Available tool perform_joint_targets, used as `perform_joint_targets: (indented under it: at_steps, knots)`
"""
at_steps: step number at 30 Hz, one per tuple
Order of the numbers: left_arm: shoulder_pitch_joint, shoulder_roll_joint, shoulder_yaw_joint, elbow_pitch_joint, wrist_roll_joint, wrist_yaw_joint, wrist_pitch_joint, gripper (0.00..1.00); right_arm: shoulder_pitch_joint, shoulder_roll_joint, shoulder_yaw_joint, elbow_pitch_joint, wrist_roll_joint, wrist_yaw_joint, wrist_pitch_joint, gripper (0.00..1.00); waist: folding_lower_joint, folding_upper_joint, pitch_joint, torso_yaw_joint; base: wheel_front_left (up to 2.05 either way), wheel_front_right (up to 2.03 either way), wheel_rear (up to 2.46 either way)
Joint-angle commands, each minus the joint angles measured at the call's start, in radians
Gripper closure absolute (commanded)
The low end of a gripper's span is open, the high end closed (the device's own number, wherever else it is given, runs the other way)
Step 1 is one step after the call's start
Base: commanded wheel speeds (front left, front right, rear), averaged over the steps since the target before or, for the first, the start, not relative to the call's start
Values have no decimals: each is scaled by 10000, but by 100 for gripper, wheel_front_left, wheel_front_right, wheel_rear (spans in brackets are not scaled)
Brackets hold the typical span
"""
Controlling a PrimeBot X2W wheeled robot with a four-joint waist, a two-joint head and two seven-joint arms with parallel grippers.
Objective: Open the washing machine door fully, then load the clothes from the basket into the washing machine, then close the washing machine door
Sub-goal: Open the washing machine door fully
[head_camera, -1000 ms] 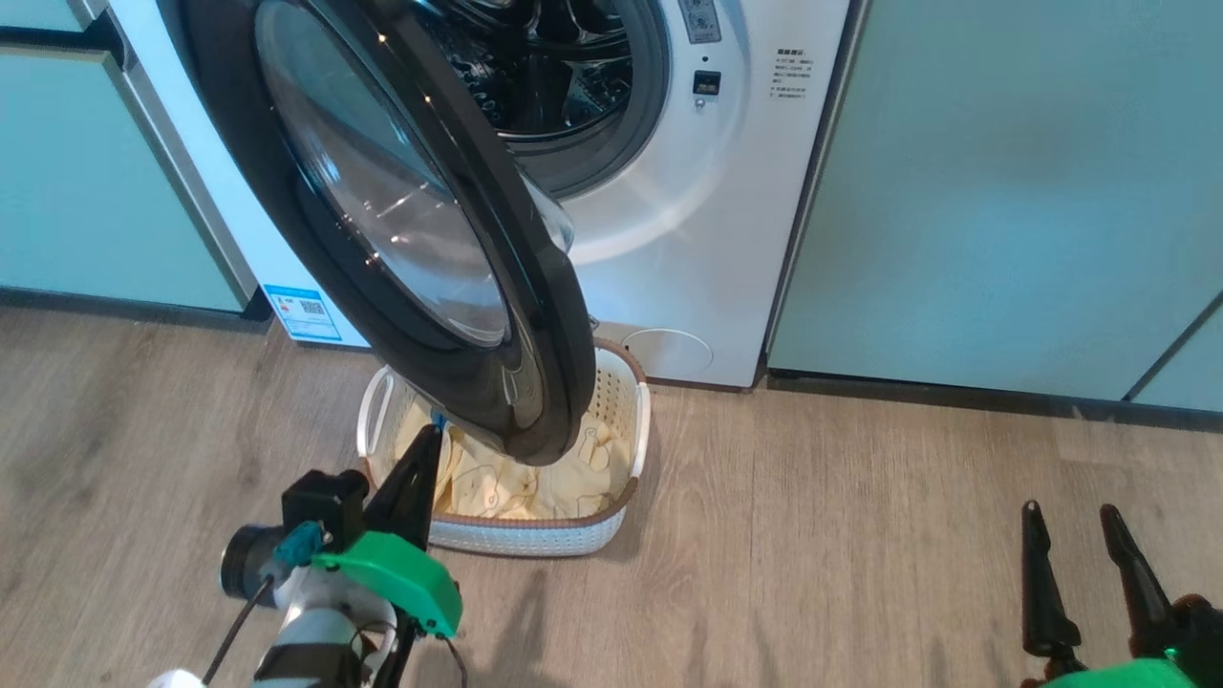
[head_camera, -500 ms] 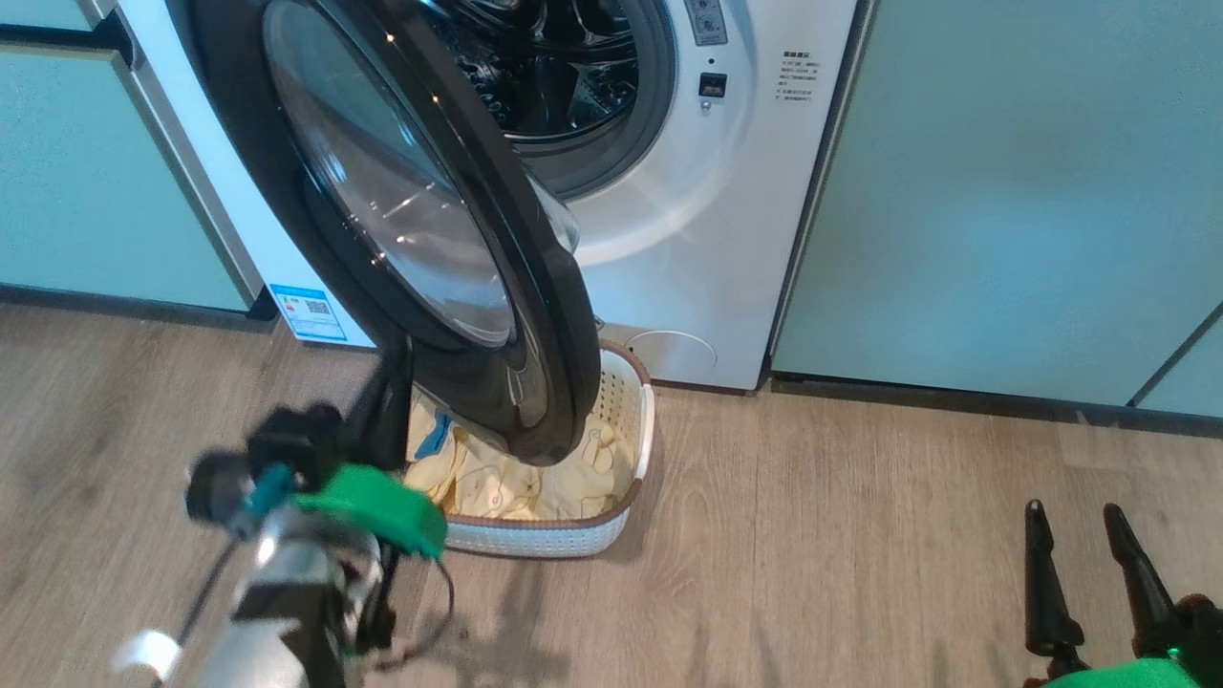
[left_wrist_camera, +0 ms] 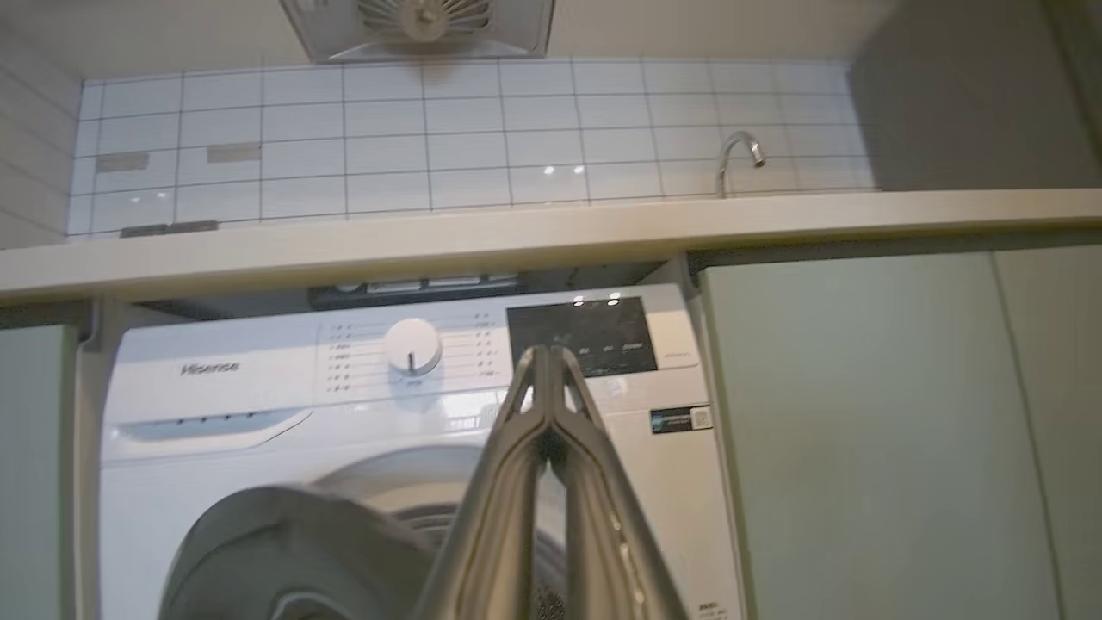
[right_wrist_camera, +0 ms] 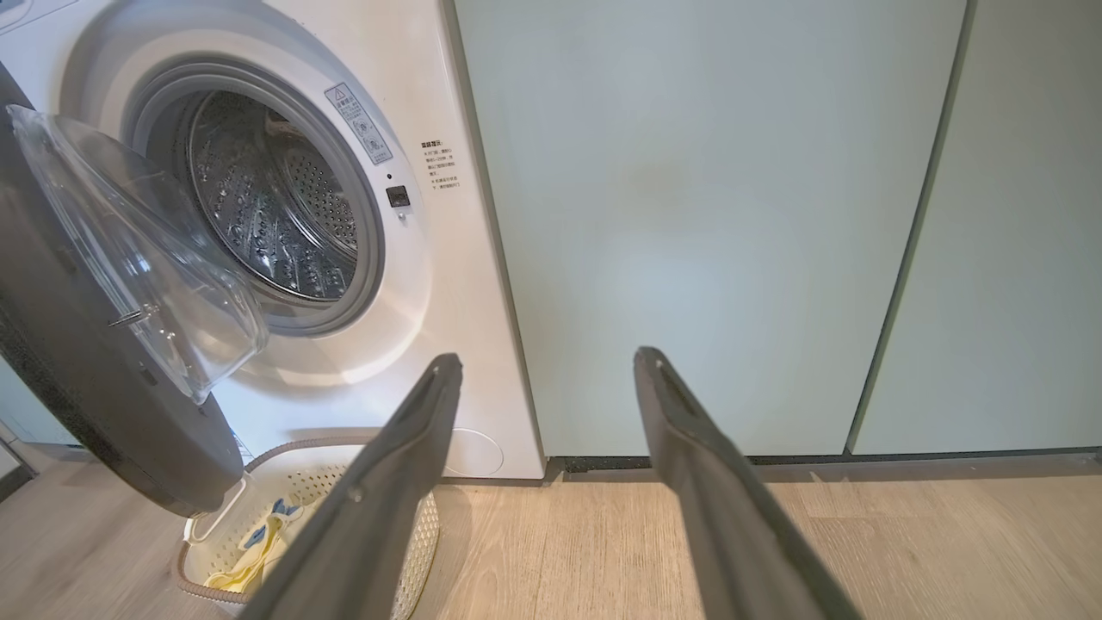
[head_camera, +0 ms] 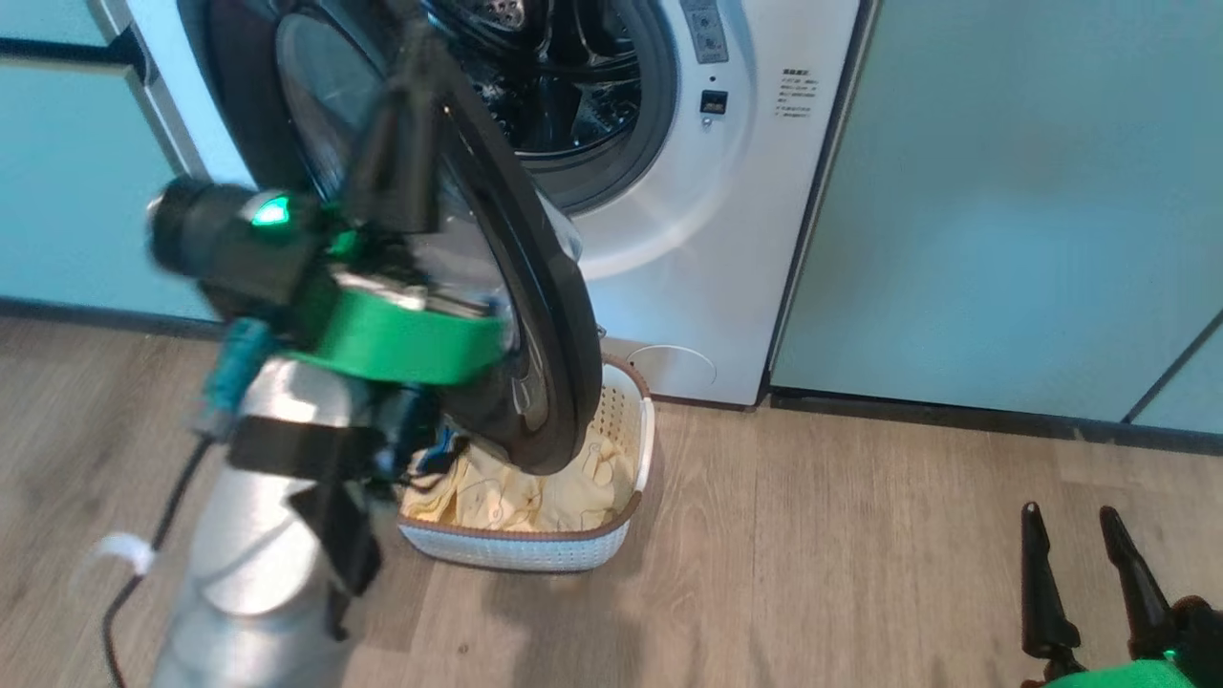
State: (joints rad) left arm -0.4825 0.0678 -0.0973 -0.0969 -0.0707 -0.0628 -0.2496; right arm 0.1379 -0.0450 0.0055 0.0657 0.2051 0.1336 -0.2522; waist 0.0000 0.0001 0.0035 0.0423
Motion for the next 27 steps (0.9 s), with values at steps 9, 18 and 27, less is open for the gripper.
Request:
perform_joint_targets:
  at_steps: [9, 18, 27]
  knots:
    - [-588, -122, -2137, -694, -531, -350, 814, 100, -291, -53, 375, -258, 141, -29, -95, 0, 0, -1, -75, -294, 0, 0, 0]
    - [403, -167, -3748, 45, -1437, -244, 1592, 100, -283, -53, 364, -211, 145, -29, -95, 0, 0, -1, -37, -404, 0, 0, 0]
    - [787, -171, -4259, 1169, -1867, -111, 1688, 100, -324, -53, 341, -172, 148, -29, -95, 0, 0, -1, 11, -355, 0, 0, 0]
